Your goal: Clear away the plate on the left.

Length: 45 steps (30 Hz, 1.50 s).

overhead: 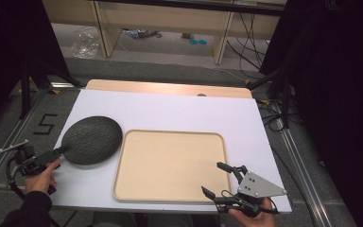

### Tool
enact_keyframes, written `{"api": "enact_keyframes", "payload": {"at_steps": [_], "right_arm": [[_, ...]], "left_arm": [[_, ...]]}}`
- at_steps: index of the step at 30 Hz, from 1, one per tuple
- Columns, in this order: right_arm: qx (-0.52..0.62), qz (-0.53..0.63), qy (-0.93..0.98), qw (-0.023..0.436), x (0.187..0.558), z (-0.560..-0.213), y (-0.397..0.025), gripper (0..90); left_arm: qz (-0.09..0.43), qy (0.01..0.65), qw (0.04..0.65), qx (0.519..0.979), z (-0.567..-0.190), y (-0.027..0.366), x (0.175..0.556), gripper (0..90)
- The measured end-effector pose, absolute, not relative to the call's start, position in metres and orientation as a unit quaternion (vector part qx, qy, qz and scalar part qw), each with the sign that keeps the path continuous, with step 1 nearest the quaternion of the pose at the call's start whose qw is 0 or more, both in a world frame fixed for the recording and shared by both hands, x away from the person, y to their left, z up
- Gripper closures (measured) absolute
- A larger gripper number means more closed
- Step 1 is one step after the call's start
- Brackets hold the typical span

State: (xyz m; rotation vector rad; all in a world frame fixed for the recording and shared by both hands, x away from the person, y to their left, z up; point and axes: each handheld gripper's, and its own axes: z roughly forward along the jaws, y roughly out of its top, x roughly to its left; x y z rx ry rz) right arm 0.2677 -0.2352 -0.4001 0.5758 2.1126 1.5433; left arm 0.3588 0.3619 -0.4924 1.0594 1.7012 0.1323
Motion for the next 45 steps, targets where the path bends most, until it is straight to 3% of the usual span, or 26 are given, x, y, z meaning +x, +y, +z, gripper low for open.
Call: {"api": "enact_keyframes", "payload": {"at_steps": [23,37,45], "right_arm": [[0.202,0.562,0.768,0.230,0.267,-0.399,-0.234,19.4],[0.197,0.557,0.774,0.228,0.267,-0.400,-0.233,19.5],[0.196,0.558,0.773,0.229,0.267,-0.399,-0.232,19.6]], "left_arm": [[0.026,0.727,0.524,0.442,-0.503,0.361,0.372,29.6],[-0.024,0.736,0.548,0.397,-0.514,0.357,0.376,32.6],[-0.020,0.749,0.536,0.389,-0.516,0.359,0.374,46.4]]}}
